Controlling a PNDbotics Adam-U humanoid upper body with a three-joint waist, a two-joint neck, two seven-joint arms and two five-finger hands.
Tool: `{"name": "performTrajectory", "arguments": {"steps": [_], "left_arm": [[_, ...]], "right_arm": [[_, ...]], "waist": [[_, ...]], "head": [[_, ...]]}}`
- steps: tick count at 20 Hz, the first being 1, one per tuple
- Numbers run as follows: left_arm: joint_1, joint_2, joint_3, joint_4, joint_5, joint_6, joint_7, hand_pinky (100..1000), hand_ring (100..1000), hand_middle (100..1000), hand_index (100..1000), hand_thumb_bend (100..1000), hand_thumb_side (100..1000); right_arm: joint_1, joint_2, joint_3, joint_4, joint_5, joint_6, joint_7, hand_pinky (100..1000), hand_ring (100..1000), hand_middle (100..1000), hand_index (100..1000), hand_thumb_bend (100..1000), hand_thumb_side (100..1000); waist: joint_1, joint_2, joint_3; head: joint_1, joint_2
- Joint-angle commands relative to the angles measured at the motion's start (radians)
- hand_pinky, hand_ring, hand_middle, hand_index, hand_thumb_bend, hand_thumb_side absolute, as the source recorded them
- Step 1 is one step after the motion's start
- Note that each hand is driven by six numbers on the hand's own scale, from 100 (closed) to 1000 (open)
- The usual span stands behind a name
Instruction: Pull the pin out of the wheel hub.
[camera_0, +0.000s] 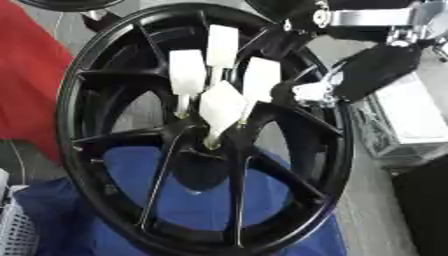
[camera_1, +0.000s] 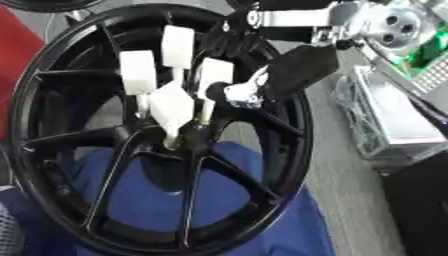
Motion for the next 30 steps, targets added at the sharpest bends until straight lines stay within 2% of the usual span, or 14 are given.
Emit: {"name": "performTrajectory", "arguments": {"steps": [1,8,12,30], "left_arm": [[-0.014,0.017,0.0,-0.02,-0.007,-0.001,-0.004,814,723,614,725,352,620],[-0.019,0.013,-0.002,-0.02,-0.01,0.002,-0.006,815,724,614,724,347,624],[-0.021,0.013,-0.003,-0.02,-0.011,0.003,-0.007,815,724,614,724,346,626],[-0.028,0.008,-0.007,-0.02,-0.014,0.004,-0.014,816,726,614,723,336,633]], "right_arm": [[0.0,-0.012,-0.021,-0.014,0.012,-0.004,-0.036,873,873,859,924,314,574],[0.017,0.0,-0.023,-0.014,0.003,0.011,-0.088,874,873,862,930,316,576],[0.022,0.004,-0.022,-0.014,0.029,0.035,-0.102,873,873,862,930,323,573],[0.042,0.005,-0.013,-0.014,0.075,0.062,-0.102,876,877,865,928,328,576]], "waist": [[0.004,-0.007,0.001],[-0.006,0.02,0.005],[-0.01,0.028,0.008],[-0.013,0.06,0.019]], "head": [[-0.006,-0.014],[-0.006,-0.021],[-0.006,-0.027],[-0.013,-0.053]]}}
